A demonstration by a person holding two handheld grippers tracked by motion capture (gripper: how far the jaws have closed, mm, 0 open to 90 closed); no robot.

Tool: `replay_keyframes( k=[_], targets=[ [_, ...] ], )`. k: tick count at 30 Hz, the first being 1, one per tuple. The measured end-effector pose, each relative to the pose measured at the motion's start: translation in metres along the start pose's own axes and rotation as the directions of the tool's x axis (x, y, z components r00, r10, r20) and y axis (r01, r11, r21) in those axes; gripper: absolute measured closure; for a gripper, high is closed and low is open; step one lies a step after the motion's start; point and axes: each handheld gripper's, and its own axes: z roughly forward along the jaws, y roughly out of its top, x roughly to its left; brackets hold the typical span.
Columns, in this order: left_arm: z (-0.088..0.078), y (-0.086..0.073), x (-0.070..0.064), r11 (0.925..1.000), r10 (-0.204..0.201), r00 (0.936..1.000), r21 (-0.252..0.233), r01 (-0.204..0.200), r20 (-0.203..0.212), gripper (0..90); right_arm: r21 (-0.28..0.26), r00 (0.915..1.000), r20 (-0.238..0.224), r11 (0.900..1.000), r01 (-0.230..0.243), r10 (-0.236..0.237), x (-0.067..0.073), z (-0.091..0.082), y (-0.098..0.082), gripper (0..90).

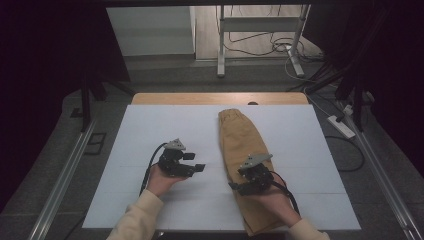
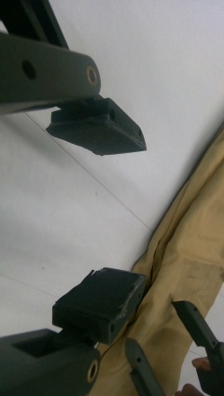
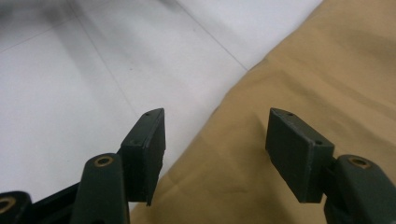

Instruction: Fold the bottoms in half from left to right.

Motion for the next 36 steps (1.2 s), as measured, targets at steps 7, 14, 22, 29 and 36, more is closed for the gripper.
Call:
replay_keyframes(
  k=[7, 14, 22, 29, 36],
  targets=[
    [-0.002, -0.001, 0.002, 1.0000, -0.004, 1.0000, 0.000, 0.004, -0.004, 31.5, 0.023, 0.9999, 0.001, 1.000, 0.016, -0.016, 0.007, 0.003, 0.000, 36.8],
    [-0.004, -0.002, 0.003, 1.0000, -0.004, 0.9999, -0.002, 0.004, -0.009, 31.4, 0.064, 0.9996, 0.026, 0.998, 0.013, -0.015, 0.008, 0.008, -0.004, 35.3],
    [-0.004, -0.003, 0.004, 1.0000, -0.006, 0.9999, 0.005, 0.006, -0.012, 31.3, 0.098, 0.9989, 0.041, 0.995, 0.016, -0.020, 0.009, 0.012, -0.008, 34.3],
    [-0.004, -0.004, 0.004, 0.9999, -0.009, 0.9999, 0.006, 0.009, -0.010, 31.2, 0.128, 0.9964, 0.072, 0.991, 0.036, -0.046, 0.010, 0.017, -0.010, 33.0],
    [-0.003, -0.004, 0.004, 0.9999, -0.006, 0.9999, 0.012, 0.007, -0.010, 31.1, 0.153, 0.9947, 0.091, 0.988, 0.033, -0.048, 0.011, 0.017, -0.007, 43.3]
  ],
)
